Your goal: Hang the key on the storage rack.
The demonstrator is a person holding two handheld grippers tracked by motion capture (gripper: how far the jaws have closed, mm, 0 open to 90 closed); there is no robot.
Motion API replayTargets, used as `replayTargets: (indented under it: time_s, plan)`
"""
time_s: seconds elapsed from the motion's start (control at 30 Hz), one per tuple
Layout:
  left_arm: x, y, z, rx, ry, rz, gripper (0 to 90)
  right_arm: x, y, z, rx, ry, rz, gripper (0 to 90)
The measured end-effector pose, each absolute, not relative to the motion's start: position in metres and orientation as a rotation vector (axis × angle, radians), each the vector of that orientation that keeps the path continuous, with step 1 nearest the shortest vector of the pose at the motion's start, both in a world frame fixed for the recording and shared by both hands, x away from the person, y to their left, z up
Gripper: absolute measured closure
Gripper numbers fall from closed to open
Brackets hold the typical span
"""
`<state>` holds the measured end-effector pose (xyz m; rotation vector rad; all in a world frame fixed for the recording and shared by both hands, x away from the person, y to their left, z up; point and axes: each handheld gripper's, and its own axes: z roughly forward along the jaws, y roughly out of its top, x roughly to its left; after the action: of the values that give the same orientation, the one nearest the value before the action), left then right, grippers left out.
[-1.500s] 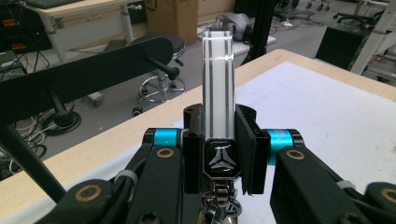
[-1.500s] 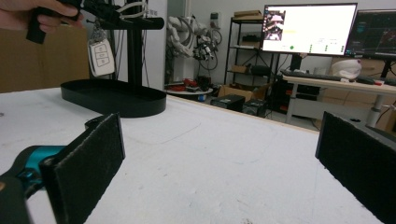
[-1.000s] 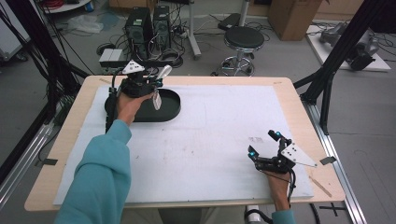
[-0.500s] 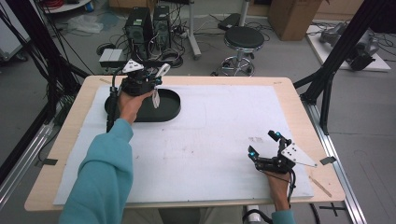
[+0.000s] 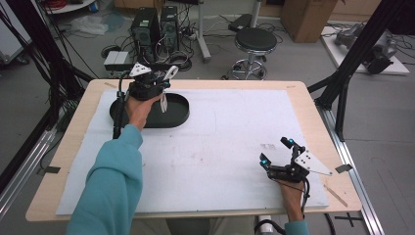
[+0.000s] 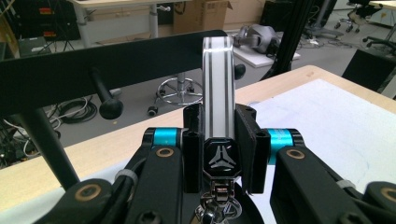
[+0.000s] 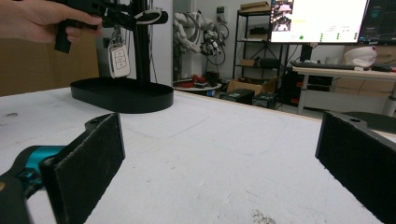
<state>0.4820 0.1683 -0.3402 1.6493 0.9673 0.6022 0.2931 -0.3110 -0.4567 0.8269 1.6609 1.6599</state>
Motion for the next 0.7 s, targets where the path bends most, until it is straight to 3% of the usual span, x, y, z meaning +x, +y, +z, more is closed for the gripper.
replayTargets:
  time_s: [0.7]
  plan:
    - [0.487,0.155,-0.355,1.734,1.007,0.661,73.9,0.293,-0.312,-0.457,0.814,1.651,1.667,0.6]
